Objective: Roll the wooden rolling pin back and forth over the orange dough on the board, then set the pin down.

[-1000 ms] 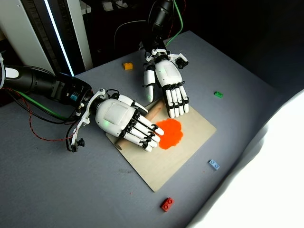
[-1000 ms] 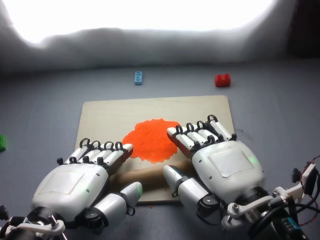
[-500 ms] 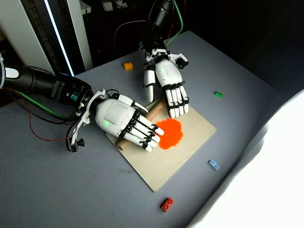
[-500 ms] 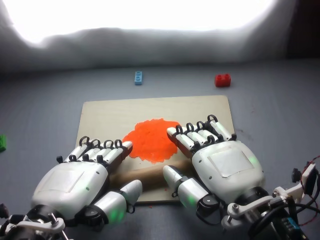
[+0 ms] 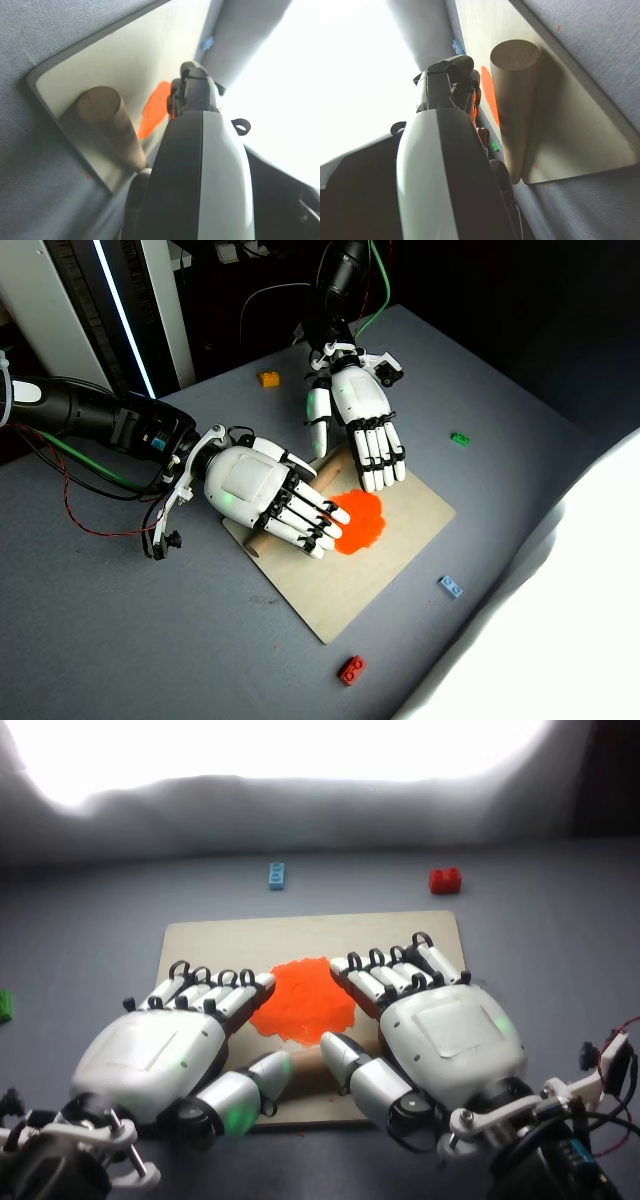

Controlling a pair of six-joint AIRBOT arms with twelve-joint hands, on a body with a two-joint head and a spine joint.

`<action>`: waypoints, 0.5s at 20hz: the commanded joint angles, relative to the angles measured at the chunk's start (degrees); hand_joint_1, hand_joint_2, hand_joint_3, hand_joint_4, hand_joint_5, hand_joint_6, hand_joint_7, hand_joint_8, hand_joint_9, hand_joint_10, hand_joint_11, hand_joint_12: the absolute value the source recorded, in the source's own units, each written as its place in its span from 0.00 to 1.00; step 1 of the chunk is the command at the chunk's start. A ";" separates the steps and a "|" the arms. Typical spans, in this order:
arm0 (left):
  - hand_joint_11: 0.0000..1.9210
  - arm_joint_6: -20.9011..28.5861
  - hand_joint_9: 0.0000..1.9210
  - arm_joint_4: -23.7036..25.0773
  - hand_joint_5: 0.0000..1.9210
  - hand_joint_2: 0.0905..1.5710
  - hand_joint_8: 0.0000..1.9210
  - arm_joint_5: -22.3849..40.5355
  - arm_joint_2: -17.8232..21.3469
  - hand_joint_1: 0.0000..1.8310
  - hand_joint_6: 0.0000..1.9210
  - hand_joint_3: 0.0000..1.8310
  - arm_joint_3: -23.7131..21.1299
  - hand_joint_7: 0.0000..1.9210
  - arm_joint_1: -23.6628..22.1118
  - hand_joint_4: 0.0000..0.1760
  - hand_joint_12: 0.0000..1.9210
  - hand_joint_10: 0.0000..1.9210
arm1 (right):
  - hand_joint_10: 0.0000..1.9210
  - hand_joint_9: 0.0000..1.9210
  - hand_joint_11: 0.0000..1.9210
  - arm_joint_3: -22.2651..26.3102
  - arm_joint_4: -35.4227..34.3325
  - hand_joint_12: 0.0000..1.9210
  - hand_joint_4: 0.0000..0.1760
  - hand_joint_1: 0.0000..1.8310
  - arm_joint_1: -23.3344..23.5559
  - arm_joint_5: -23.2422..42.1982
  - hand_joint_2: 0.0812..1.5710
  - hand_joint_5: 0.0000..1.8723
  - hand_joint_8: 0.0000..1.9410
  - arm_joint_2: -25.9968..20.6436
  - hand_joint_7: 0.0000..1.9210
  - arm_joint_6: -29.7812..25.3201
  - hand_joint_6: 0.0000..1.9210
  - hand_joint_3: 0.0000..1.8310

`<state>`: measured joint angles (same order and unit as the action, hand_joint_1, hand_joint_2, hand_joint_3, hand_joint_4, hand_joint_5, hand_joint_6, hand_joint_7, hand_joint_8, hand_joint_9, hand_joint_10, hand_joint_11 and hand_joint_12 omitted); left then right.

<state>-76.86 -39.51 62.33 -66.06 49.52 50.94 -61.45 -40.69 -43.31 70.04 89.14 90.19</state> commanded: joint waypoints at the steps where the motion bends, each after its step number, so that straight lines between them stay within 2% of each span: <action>1: 0.00 -0.91 0.10 3.01 0.10 0.95 0.00 3.54 0.81 0.00 0.00 0.00 0.18 0.13 -0.75 0.00 0.14 0.00 | 0.00 0.20 0.00 0.16 4.11 0.43 0.00 0.00 0.75 5.45 0.92 0.17 0.00 -0.53 0.19 -0.14 0.00 0.00; 4: 0.00 -5.83 0.10 3.00 0.09 0.95 0.00 -2.32 3.46 0.00 0.00 0.00 -0.48 0.13 -3.42 0.00 0.13 0.00 | 0.00 0.20 0.00 0.17 4.14 0.43 0.00 0.00 2.26 5.61 0.92 0.18 0.00 -1.89 0.20 -0.28 0.00 0.00; 6: 0.00 -8.69 0.11 2.89 0.10 0.94 0.00 -5.90 5.08 0.00 0.00 0.00 -0.86 0.14 -5.22 0.00 0.18 0.00 | 0.01 0.20 0.00 0.18 4.80 0.45 0.00 0.00 3.09 5.58 0.92 0.18 0.00 -3.03 0.20 -0.27 0.00 0.00; 10: 0.00 -11.03 0.10 2.88 0.10 0.94 0.00 -12.51 8.54 0.00 0.00 0.00 -1.19 0.13 -9.67 0.00 0.18 0.00 | 0.01 0.21 0.00 0.28 6.76 0.45 0.00 0.00 5.27 5.19 0.91 0.19 0.00 -6.59 0.21 -0.91 0.01 0.00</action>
<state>-87.72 -39.03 44.88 -57.76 48.49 41.34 -61.39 -37.87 -38.33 69.89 82.43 89.56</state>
